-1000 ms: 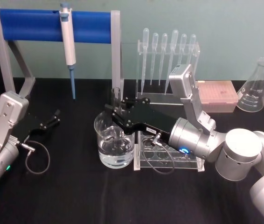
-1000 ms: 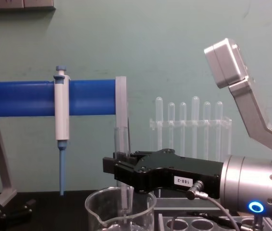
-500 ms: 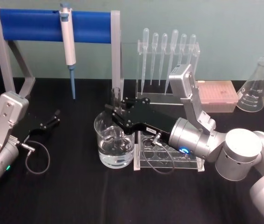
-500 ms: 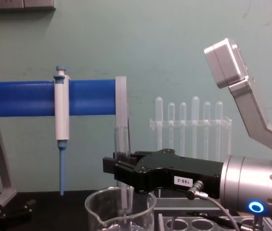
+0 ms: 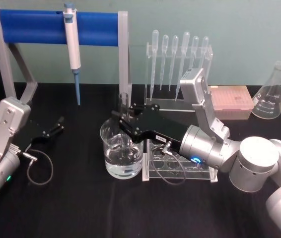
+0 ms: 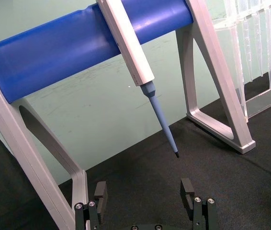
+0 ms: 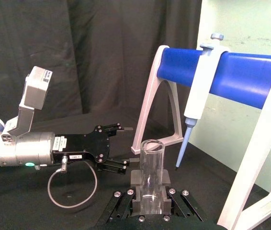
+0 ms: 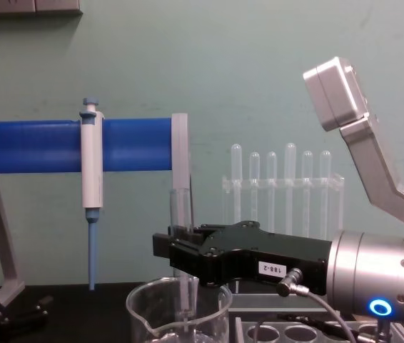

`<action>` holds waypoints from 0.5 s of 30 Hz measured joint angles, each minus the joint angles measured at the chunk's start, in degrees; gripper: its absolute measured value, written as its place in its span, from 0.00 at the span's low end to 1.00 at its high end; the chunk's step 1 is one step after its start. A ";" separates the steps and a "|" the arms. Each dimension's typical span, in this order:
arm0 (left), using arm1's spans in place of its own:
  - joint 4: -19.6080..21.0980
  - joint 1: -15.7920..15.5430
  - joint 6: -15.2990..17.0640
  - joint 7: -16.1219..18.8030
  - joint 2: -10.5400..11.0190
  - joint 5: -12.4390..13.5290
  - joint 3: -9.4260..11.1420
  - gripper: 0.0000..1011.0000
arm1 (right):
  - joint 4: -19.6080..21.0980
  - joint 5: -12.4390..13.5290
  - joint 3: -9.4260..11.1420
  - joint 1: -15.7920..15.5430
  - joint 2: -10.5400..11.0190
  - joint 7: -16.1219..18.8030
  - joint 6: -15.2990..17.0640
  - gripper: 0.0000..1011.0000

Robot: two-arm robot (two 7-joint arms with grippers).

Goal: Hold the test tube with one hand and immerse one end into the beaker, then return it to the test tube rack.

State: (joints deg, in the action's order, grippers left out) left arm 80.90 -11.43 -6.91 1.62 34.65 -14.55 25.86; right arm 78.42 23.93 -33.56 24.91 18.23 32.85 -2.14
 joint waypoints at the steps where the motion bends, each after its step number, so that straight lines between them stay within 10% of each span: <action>1: 0.00 0.00 0.00 0.00 0.00 0.00 0.00 0.99 | 0.00 0.00 0.00 0.00 0.00 0.00 0.00 0.22; 15: 0.00 0.00 0.00 0.00 0.00 0.00 0.00 0.99 | 0.00 0.00 0.00 0.00 0.00 0.00 0.00 0.22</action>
State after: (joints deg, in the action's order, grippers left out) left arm 80.90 -11.43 -6.91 1.62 34.64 -14.55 25.86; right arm 78.42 23.93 -33.56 24.92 18.23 32.85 -2.14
